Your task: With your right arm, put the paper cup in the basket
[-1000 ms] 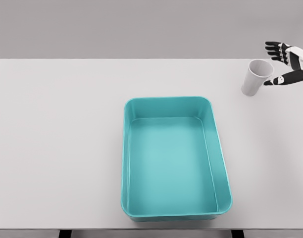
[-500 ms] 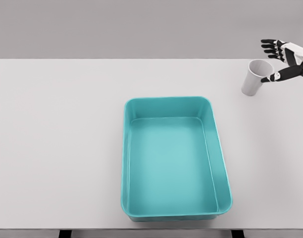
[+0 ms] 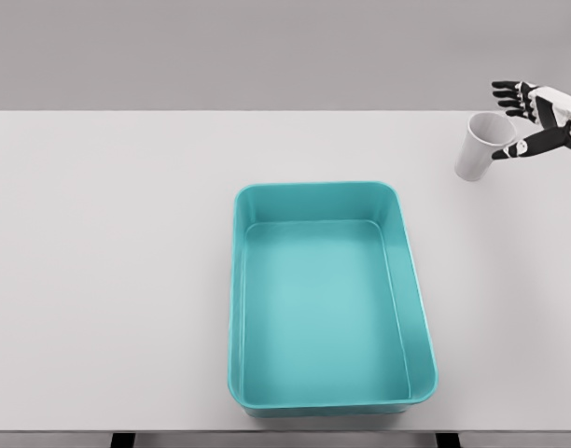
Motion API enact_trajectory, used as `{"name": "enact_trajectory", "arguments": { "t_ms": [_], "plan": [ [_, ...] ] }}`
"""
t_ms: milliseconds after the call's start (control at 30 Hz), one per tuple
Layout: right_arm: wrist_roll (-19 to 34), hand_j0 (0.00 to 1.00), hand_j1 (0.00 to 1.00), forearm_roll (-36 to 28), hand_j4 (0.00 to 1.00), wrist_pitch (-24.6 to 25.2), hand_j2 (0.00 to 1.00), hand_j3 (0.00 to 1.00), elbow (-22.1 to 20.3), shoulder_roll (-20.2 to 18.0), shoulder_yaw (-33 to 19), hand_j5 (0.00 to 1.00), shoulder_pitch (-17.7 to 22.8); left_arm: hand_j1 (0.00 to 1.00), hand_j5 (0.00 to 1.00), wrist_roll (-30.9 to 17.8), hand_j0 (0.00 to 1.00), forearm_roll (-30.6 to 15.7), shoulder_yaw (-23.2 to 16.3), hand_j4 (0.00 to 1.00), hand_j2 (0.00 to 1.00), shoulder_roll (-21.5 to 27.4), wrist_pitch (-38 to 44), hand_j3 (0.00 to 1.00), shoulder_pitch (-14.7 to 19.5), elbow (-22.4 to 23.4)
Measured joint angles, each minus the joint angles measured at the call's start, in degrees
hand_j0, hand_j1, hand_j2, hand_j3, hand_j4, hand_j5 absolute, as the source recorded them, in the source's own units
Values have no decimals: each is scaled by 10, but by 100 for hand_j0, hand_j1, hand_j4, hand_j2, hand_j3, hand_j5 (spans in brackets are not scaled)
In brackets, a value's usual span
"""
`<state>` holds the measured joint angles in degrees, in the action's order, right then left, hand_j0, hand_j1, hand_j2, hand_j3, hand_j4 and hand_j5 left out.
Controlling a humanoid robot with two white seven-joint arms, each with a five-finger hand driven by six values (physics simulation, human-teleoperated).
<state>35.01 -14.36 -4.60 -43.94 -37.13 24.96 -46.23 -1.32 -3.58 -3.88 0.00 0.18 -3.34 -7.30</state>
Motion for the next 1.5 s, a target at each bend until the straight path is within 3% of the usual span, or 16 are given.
{"name": "enact_trajectory", "arguments": {
  "t_ms": [900,933,967,1500],
  "plan": [
    [0,99,99,18,99,-2,99,99,26,22,7,99,-9,100,100,0,100,0,0,100,100,0,0,100,0,0],
    [0,85,85,23,85,-1,85,85,25,22,7,85,-9,100,100,0,100,0,0,100,100,0,0,100,0,0],
    [0,83,83,26,83,-1,83,83,25,22,7,83,-9,100,100,0,100,0,0,100,100,0,0,100,0,0],
    [0,68,68,35,68,0,68,68,18,20,7,68,-11,100,100,0,100,0,0,100,100,0,0,100,0,0]
  ]
}}
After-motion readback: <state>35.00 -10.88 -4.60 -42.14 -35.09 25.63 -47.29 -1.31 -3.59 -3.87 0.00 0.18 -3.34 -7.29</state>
